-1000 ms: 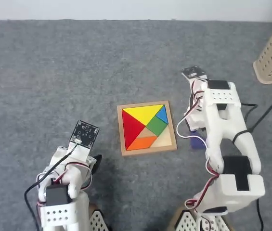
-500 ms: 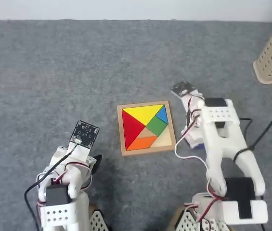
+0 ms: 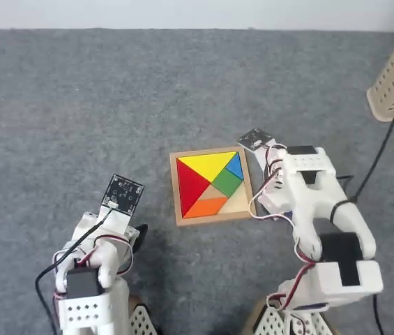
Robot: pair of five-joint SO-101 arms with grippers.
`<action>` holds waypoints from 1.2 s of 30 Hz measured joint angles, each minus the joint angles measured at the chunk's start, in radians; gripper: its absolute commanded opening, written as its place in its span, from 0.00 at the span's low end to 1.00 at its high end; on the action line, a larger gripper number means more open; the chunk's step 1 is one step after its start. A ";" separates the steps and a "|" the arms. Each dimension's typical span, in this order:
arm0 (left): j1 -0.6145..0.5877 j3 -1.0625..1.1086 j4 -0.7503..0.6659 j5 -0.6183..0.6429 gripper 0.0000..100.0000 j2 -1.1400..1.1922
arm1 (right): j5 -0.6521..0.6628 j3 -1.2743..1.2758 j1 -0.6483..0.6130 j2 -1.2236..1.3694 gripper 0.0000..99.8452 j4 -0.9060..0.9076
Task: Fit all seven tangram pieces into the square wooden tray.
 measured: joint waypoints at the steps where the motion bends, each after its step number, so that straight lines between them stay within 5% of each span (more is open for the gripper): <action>1: 0.000 0.000 0.000 0.000 0.28 0.000 | 0.000 -0.006 0.002 0.006 0.22 0.000; 8: 0.000 0.000 0.000 0.000 0.28 0.000 | -0.041 -0.037 0.005 0.031 0.09 0.000; 17: 0.000 0.000 0.000 0.000 0.28 0.000 | -0.092 -0.158 -0.018 0.015 0.09 0.109; 30: 0.000 0.000 0.000 0.000 0.28 0.000 | -0.365 -0.236 -0.262 -0.161 0.09 0.245; 36: 0.000 0.000 0.000 0.000 0.28 0.000 | -0.384 -0.321 -0.347 -0.074 0.09 0.245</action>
